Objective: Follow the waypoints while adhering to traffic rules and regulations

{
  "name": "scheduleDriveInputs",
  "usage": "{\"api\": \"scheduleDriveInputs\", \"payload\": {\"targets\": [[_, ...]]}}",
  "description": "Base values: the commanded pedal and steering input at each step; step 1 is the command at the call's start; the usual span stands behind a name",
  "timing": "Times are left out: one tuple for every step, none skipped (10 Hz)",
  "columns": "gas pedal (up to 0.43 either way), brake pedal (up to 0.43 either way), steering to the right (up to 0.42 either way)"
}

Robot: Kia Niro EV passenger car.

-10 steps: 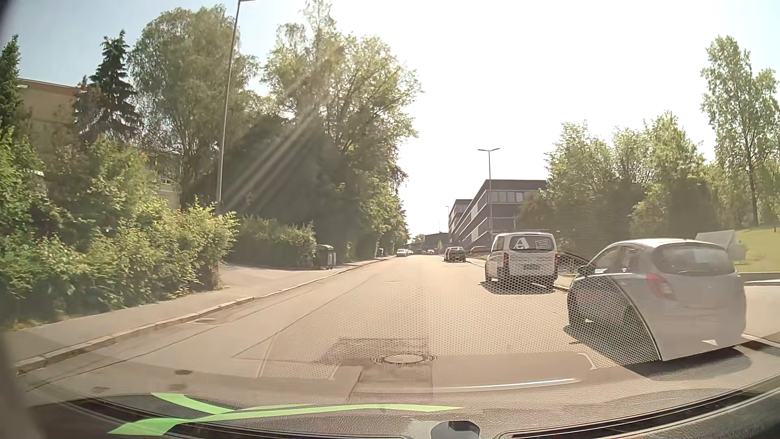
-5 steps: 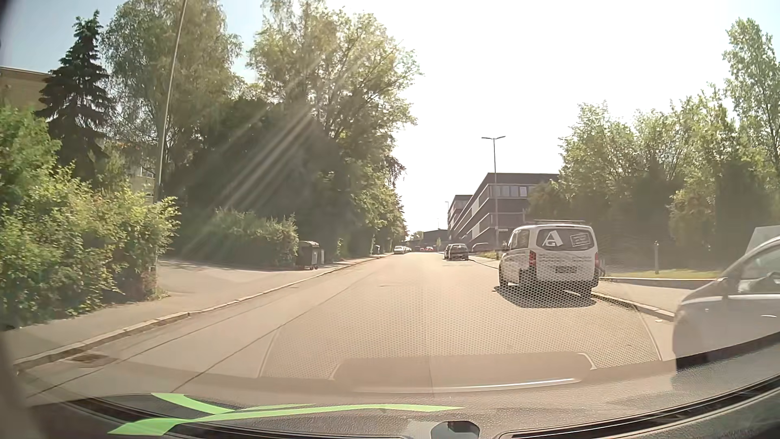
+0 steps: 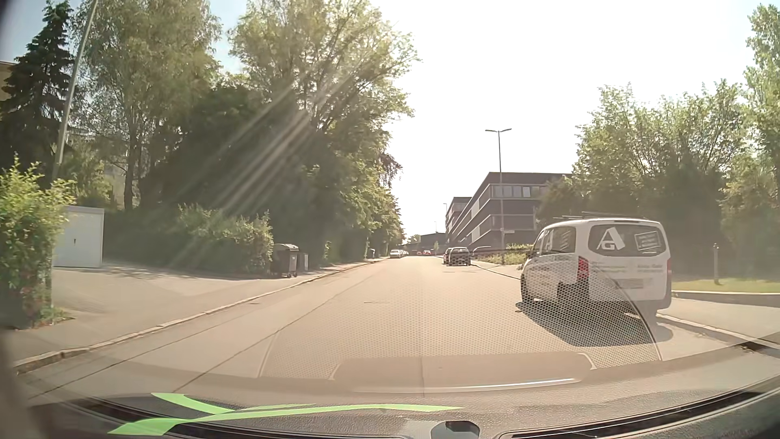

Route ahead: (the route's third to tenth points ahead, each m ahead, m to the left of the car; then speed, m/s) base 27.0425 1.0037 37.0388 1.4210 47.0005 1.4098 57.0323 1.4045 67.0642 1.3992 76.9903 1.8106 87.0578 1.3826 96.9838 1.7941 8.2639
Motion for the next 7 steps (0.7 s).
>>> {"api": "scheduleDriveInputs", "payload": {"targets": [[0.197,0.000,0.007],[0.197,0.000,0.007],[0.197,0.000,0.006],[0.197,0.000,0.005],[0.197,0.000,0.004],[0.197,0.000,0.004],[0.197,0.000,0.004]]}}
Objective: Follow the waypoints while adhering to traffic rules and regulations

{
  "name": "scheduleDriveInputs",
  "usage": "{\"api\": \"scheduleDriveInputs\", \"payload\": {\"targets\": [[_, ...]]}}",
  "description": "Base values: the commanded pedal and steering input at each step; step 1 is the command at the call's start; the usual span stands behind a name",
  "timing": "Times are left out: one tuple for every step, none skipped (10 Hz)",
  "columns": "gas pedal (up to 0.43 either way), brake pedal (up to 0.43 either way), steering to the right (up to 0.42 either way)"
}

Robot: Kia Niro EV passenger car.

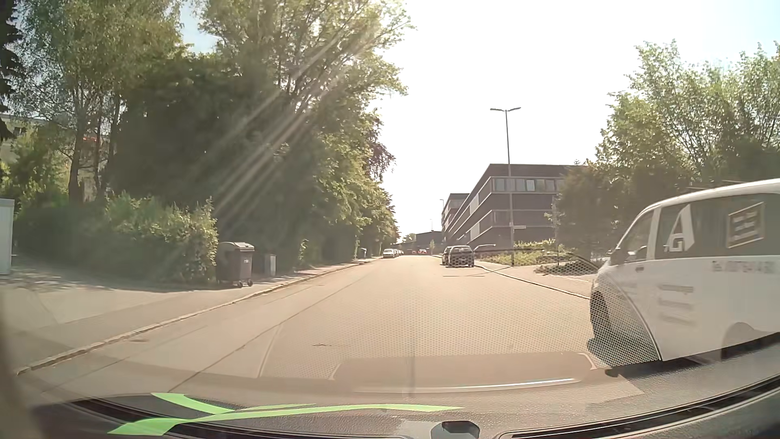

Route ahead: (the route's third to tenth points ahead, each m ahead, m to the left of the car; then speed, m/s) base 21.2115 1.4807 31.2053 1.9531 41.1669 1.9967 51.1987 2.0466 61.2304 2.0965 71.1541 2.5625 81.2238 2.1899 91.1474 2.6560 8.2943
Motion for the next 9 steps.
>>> {"api": "scheduleDriveInputs", "payload": {"targets": [[0.197,0.000,0.004],[0.197,0.000,0.004],[0.197,0.000,0.004],[0.197,0.000,0.004],[0.197,0.000,0.004],[0.197,0.000,0.004],[0.197,0.000,0.002],[0.197,0.000,-0.003],[0.197,0.000,-0.004]]}}
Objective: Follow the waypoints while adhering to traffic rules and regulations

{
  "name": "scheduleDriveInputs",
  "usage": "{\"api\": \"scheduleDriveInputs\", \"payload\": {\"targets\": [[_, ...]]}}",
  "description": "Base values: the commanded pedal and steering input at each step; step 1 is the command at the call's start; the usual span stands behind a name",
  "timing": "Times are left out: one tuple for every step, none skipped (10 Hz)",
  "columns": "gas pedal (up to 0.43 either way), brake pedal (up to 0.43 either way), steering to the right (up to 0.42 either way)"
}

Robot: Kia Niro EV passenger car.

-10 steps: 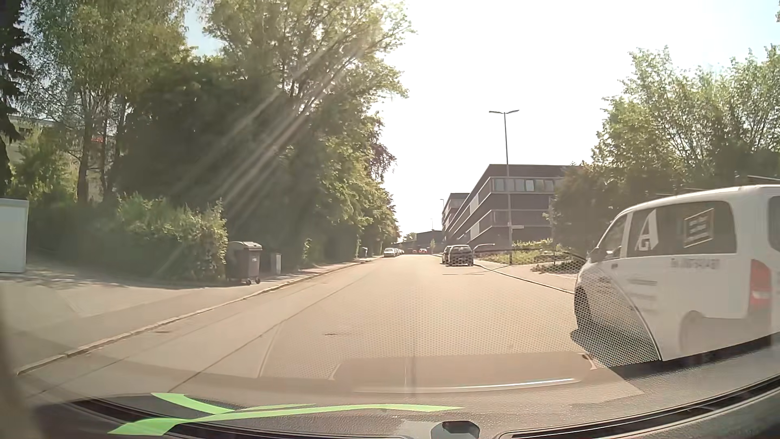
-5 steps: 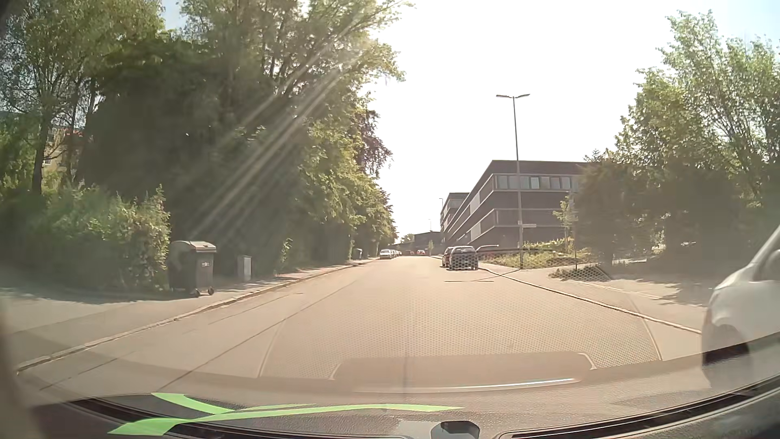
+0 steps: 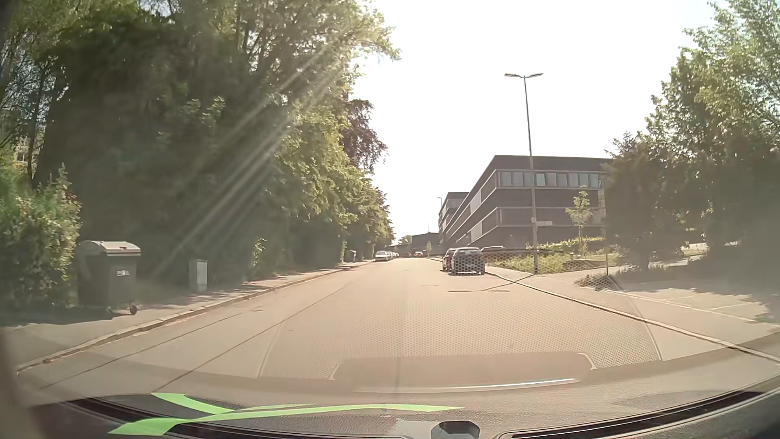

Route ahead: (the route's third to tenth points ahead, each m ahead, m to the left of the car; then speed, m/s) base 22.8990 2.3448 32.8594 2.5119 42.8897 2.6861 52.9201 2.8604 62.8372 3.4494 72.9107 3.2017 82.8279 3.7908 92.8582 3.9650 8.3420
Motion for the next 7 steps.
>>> {"api": "scheduleDriveInputs", "payload": {"targets": [[0.197,0.000,-0.005],[0.197,0.000,-0.005],[0.197,0.000,-0.006],[0.197,0.000,-0.007],[0.197,0.000,-0.007],[0.197,0.000,-0.007],[0.197,0.000,-0.007]]}}
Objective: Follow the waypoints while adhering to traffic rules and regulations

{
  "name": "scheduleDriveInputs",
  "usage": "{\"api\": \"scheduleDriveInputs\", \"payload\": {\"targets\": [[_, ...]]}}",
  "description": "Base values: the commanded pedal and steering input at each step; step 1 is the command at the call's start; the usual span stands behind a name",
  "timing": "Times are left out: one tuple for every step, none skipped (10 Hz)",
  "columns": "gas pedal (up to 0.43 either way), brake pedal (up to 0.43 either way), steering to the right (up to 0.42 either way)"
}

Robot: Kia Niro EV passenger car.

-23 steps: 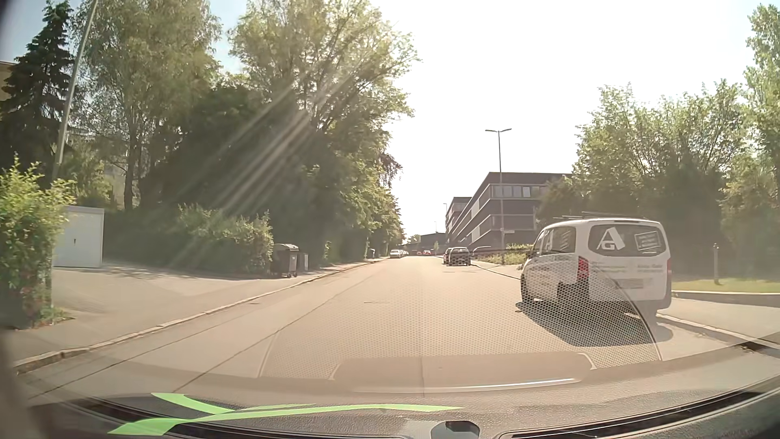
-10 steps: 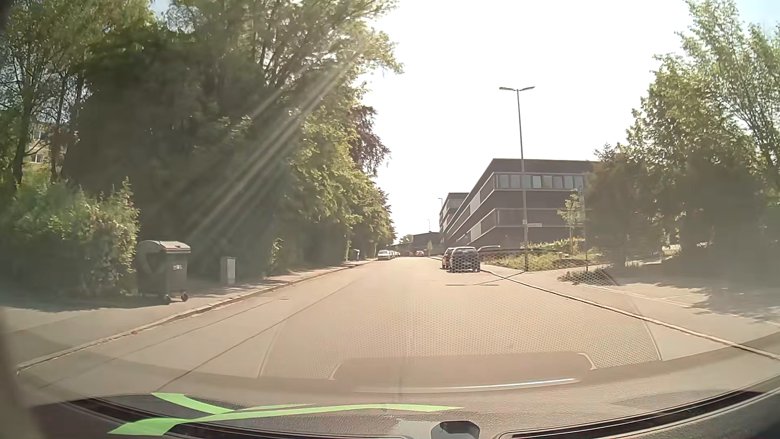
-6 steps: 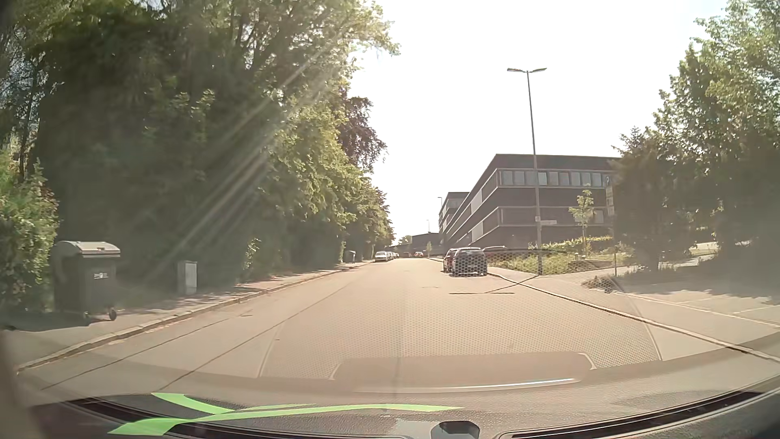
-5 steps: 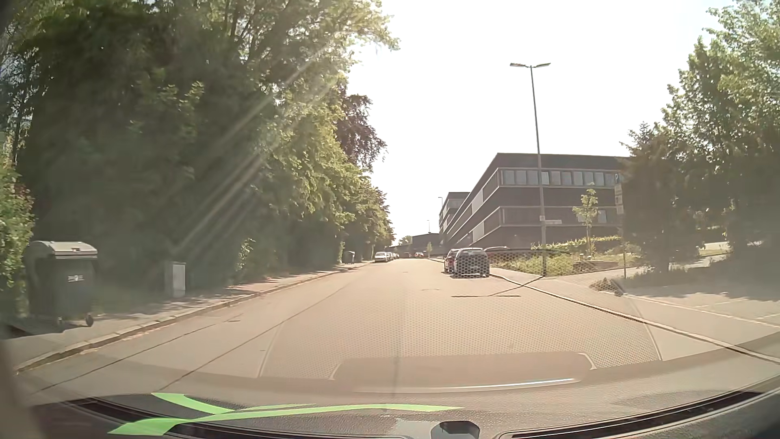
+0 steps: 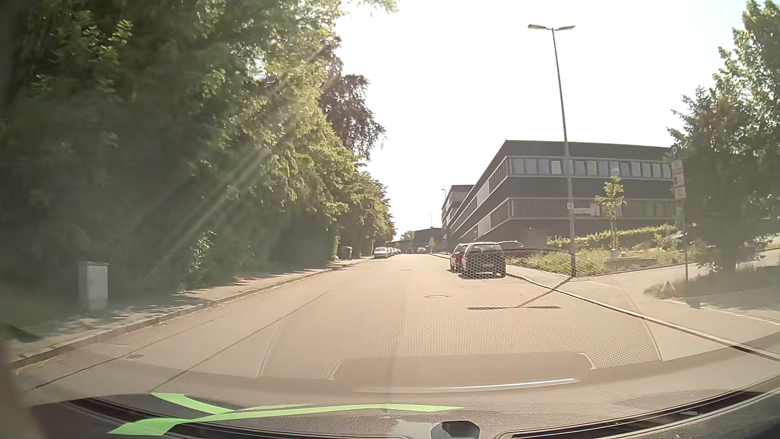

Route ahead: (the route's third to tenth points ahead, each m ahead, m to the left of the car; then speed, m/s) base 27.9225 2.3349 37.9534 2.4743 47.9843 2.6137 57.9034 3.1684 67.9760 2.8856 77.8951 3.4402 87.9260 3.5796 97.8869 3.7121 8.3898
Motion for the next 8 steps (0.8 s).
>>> {"api": "scheduleDriveInputs", "payload": {"targets": [[0.197,0.000,-0.007],[0.197,0.000,-0.007],[0.197,0.000,-0.007],[0.197,0.000,-0.006],[0.197,0.000,-0.006],[0.197,0.000,-0.006],[0.197,0.000,-0.006],[0.197,0.000,-0.006]]}}
